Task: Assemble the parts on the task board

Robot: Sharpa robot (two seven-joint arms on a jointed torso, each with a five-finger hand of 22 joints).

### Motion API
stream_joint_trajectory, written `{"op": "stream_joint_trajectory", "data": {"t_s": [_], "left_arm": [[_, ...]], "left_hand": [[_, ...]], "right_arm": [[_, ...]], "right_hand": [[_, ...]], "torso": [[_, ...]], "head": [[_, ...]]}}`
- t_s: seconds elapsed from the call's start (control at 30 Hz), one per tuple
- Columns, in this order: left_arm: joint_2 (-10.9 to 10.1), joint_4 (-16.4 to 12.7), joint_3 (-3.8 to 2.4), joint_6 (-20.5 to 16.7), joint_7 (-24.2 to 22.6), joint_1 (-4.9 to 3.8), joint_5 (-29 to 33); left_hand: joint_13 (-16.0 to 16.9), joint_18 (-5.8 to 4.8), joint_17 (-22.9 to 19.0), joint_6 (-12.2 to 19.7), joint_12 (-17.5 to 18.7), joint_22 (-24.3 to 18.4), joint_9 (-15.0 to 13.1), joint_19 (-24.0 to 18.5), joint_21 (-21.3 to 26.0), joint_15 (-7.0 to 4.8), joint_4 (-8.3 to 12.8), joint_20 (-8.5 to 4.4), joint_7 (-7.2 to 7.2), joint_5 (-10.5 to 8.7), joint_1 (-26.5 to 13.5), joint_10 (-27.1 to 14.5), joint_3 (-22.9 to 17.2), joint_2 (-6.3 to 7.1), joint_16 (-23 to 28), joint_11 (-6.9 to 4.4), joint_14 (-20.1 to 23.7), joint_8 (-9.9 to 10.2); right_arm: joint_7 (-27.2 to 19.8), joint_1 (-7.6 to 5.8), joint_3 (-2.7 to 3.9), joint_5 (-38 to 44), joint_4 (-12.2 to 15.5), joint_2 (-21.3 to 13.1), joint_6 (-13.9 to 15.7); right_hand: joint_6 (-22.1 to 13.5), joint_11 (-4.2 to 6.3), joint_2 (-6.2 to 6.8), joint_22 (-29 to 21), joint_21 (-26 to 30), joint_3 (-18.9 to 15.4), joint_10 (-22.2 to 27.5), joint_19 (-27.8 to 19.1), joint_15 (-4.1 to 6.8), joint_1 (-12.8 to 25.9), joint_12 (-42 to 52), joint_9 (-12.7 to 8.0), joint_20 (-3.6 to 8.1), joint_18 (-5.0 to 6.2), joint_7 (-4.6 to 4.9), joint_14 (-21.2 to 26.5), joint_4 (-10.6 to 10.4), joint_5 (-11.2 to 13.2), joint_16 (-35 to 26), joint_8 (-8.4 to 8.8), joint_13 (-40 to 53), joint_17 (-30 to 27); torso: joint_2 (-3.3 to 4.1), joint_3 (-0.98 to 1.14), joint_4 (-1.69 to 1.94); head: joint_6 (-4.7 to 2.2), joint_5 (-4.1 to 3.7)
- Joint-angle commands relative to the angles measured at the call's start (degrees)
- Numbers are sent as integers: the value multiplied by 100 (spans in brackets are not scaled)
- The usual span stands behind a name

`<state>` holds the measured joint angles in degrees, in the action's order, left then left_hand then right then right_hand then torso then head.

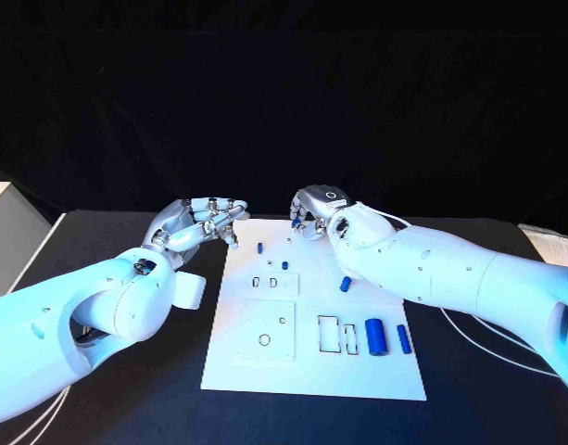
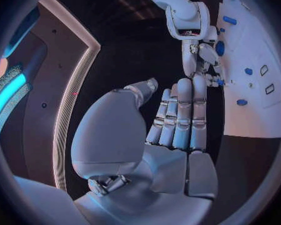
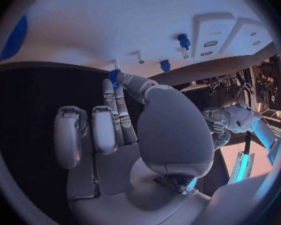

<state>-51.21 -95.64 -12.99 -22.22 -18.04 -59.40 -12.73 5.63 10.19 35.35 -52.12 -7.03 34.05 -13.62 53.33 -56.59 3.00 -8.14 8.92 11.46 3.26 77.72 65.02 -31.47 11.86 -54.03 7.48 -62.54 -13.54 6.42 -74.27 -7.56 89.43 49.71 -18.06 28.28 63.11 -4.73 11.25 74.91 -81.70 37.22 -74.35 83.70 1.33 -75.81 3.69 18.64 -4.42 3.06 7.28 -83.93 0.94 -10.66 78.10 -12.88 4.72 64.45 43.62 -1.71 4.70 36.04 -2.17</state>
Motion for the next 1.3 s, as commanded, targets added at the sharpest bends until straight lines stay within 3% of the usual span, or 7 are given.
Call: {"op": "stream_joint_trajectory", "data": {"t_s": [0.03, 0.73, 1.07, 1.3], "left_arm": [[3, -35, -9, 79, -18, -4, -25], [-7, -64, -25, 67, -3, -7, -33], [28, -25, -29, 68, -2, -7, -48], [40, -11, -29, 69, -3, -7, -50]], "left_hand": [[9, 32, 9, 36, 29, 6, -6, -47, -28, 18, 4, -11, -17, -4, -14, 26, -43, -53, -33, -17, 40, -33], [12, 32, 8, 33, 29, 21, -12, -62, -51, 18, 8, -11, -19, -5, -19, 27, -46, -52, -42, -17, 44, -39], [12, 32, 8, 33, 29, 21, -12, -62, -51, 18, 8, -11, -19, -5, -19, 27, -46, -52, -42, -17, 44, -39], [12, 32, 8, 33, 29, 21, -12, -62, -51, 18, 8, -11, -19, -5, -19, 27, -46, -52, -42, -17, 44, -39]], "right_arm": [[-71, 3, 0, 19, -53, 22, -99], [-139, 29, -15, -30, -89, 76, -243], [-148, 33, -18, -42, -88, 85, -299], [-148, 40, -22, -50, -75, 88, -335]], "right_hand": [[17, 172, -121, 285, -10, 0, -188, 136, 23, -110, 14, 8, 13, -48, 3, -177, 42, -15, 36, -20, 90, 3], [0, 166, -108, 282, -8, -2, -175, 133, 19, -94, 4, 18, 10, -47, 8, -175, 47, -17, 37, -18, 91, -5], [-22, 159, -97, 267, 3, -5, -158, 124, 14, -76, -5, 28, 7, -43, 14, -171, 50, -9, 33, -13, 92, -23], [-51, 151, -78, 256, 11, -11, -131, 117, 7, -53, -13, 36, 2, -41, 21, -167, 52, -1, 32, -3, 90, -35]], "torso": [[12, -10, 6], [15, -19, -2], [19, -34, 3], [19, -26, 9]], "head": [[3, 2], [39, 64], [39, 46], [51, 41]]}}
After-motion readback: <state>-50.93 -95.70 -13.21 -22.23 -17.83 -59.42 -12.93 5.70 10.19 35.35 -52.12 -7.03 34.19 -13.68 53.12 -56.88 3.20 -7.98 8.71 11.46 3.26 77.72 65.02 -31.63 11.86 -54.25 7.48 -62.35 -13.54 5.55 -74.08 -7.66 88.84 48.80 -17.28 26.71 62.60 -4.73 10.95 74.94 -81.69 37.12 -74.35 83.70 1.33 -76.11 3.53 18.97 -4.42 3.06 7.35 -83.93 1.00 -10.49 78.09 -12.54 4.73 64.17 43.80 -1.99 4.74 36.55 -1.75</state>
